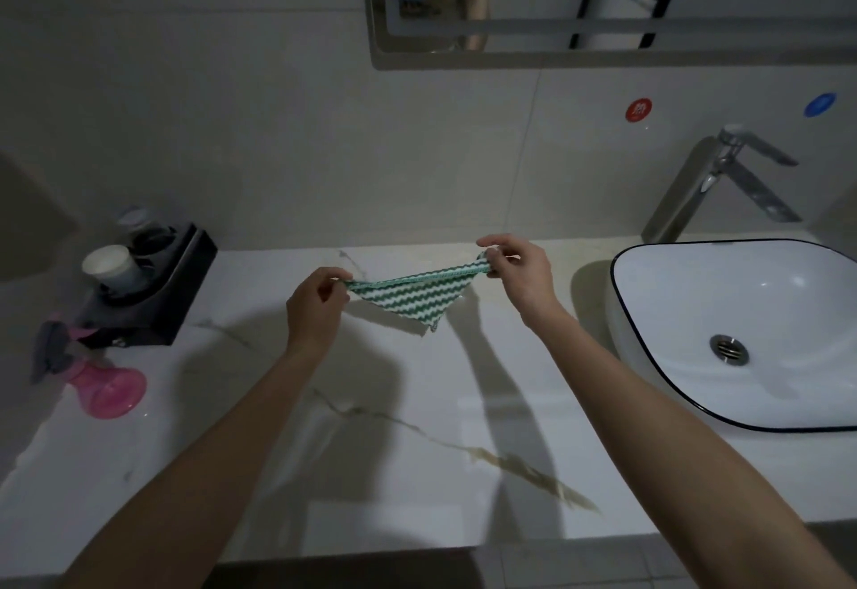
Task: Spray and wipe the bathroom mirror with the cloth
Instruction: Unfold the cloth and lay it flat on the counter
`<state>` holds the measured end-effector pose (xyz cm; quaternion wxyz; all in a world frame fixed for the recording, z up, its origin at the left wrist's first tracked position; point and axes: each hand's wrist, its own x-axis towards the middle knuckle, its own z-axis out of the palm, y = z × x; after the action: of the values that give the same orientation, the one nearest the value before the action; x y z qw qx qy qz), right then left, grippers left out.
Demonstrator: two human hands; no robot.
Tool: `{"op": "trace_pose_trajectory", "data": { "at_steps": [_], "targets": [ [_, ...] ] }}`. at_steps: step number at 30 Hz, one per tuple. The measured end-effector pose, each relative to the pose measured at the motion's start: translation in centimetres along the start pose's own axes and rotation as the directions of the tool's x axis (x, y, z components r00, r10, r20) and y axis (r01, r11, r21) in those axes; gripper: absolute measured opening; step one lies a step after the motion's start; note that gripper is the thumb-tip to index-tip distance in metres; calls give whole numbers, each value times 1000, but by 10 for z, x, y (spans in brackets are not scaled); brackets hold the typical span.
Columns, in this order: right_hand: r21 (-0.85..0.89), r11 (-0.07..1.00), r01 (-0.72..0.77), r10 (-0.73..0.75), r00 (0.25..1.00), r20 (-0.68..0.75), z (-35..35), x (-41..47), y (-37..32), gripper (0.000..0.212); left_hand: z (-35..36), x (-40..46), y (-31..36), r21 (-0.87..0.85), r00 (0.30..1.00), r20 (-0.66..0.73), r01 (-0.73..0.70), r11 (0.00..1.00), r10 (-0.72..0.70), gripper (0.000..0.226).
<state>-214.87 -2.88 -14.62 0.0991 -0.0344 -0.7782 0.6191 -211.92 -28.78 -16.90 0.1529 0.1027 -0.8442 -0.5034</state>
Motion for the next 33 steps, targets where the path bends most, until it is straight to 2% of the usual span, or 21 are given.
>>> {"op": "trace_pose_trajectory", "data": {
  "at_steps": [6,12,15,20,26,33],
  "targets": [
    [-21,1000,5,-3,996,94,-2,-3,8,34,-1,-1,-17,-55,993,99,-59,997,65,36],
    [-124,992,-15,37,983,178,-14,-10,20,25,-4,-10,-21,-27,992,113,-59,998,61,27],
    [-167,986,-28,65,974,219,-20,-15,23,27,-5,-10,-21,68,987,128,-104,992,95,25],
    [-321,946,38,-3,994,107,-21,-17,17,25,-2,-9,-19,138,980,82,-189,972,179,22],
    [-354,931,90,-83,996,34,-21,-7,8,13,4,4,-15,160,971,-9,-236,959,240,8],
    [-336,941,36,-42,999,-10,-30,15,2,7,4,26,-9,87,962,84,-265,960,258,12]
  ]
}}
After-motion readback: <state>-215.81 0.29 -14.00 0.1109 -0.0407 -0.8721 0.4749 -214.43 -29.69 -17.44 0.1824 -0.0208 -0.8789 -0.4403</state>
